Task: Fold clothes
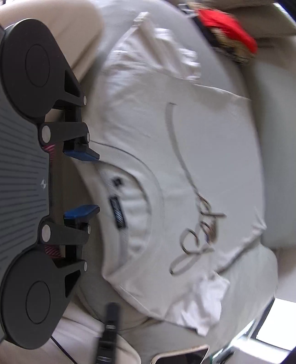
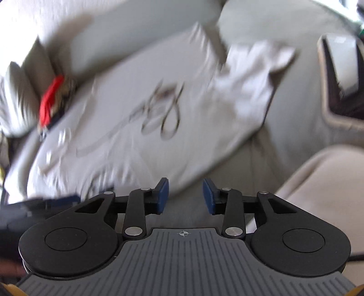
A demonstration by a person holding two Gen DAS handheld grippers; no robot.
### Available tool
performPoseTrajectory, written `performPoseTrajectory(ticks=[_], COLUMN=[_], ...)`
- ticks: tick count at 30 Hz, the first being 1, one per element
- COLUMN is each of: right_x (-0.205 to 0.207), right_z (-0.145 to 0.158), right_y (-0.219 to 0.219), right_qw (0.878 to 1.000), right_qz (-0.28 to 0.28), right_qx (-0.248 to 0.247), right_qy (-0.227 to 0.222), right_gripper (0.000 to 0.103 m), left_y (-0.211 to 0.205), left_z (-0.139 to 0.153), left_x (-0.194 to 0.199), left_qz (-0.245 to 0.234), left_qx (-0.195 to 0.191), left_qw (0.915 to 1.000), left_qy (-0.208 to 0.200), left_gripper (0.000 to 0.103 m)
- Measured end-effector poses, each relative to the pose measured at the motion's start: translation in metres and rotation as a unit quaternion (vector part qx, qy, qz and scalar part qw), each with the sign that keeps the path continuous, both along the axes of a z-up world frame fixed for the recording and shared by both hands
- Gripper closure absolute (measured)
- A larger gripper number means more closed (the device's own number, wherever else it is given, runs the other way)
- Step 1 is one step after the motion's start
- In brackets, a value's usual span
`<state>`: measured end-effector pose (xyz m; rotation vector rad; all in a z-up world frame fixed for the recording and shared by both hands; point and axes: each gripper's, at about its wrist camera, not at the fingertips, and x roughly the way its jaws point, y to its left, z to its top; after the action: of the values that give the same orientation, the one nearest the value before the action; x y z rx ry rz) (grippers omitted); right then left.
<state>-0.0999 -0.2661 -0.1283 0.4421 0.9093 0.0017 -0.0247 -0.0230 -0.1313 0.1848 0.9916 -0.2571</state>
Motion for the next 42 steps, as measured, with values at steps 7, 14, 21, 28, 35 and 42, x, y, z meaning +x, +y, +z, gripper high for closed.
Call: performPoseTrajectory(ticks=[7, 14, 21, 28, 35, 42], right_x=[0.006, 0.027, 0.068, 0.096, 0.082, 0.1], right_z=[0.019, 0.029, 0.011, -0.01, -0.005, 0.02], right_y=[-0.045, -0.084, -0.132, -0.155, -0.151, -0.109], right_qw=[0.994, 0.981, 0.979, 0.974, 0.966, 0.971], right_qz=[-0.082, -0.144, -0.192, -0.225, -0.244, -0.179], right_qx=[-0.028, -0.076, -0.035, 0.007, 0.0, -0.094], right_qy=[-0.069, -0.101, -0.062, -0.028, -0.089, -0.126], right_gripper=[0.063, 0.064, 0.069, 0.09, 0.102, 0.102], left_y=[-0.021, -0.025, -0.021, -0.015, -0.004, 0.008], left_z=[0.009, 0.01, 0.007, -0.004, -0.002, 0.001], left_x=[0.012, 0.027, 0.04, 0.043, 0.04, 0.031], left_qz=[-0.027, -0.016, 0.003, 0.011, 0.023, 0.032], left_qx=[0.004, 0.017, 0.014, 0.007, -0.009, -0.027], left_qw=[0.9991, 0.9989, 0.9993, 0.9999, 0.9996, 0.9989], left_qy=[-0.032, -0.041, -0.033, -0.01, -0.011, -0.019], left_gripper=[0.058, 0.057, 0.056, 0.056, 0.056, 0.055])
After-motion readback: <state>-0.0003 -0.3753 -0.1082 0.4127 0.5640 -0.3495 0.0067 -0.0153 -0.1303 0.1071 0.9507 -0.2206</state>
